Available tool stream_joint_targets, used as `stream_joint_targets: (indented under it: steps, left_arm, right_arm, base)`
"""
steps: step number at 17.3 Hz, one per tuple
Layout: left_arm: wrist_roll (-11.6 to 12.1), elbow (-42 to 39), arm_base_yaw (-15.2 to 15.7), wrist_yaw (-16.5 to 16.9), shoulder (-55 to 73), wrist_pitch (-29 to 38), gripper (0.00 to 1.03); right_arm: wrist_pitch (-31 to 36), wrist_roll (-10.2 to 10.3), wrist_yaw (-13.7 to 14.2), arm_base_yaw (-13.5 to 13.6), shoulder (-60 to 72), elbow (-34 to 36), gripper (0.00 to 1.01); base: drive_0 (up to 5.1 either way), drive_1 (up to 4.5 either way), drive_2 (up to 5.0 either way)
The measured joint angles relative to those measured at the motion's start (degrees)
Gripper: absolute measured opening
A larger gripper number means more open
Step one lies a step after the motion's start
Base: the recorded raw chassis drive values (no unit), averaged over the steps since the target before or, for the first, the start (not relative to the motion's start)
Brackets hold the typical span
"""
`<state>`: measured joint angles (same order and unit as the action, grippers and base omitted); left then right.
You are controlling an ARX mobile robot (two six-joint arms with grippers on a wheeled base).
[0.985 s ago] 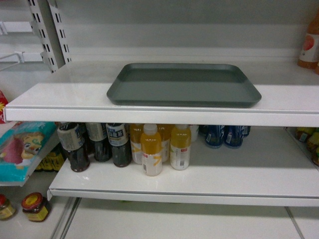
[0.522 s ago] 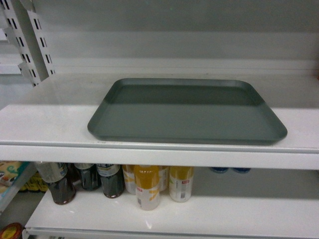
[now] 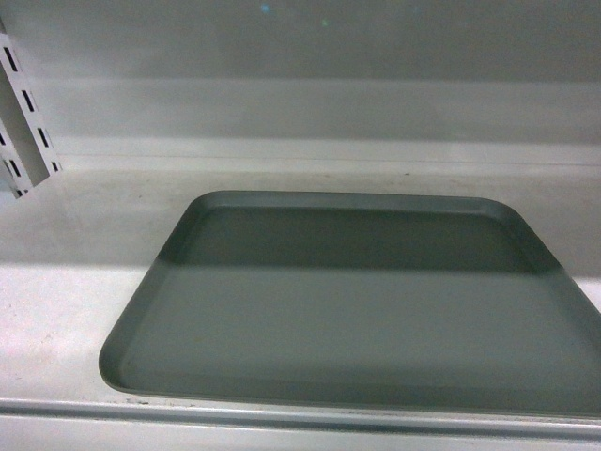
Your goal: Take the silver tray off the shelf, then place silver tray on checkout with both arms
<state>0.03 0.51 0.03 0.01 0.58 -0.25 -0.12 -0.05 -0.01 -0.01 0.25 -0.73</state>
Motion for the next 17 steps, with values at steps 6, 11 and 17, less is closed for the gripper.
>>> stream_joint_targets:
  steps: [6, 11, 17]
  left_arm:
    - [0.0, 0.0, 0.0, -0.04, 0.0, 0.04, 0.98]
    - [0.0, 0.0, 0.0, -0.04, 0.0, 0.04, 0.98]
    - [0.0, 0.0, 0.0, -0.04, 0.0, 0.04, 0.98]
  right_arm:
    - [-0.09, 0.0, 0.02, 0.0, 0.0, 0.0, 0.98]
    - [-0.09, 0.02, 0.02, 0.0, 0.0, 0.0, 0.98]
    - [-0.09, 0.0, 0.02, 0.0, 0.0, 0.0, 0.98]
  base:
    - [0.1, 4.35, -4.2]
    - [0.1, 4.35, -4.2]
    - [0.1, 4.35, -4.2]
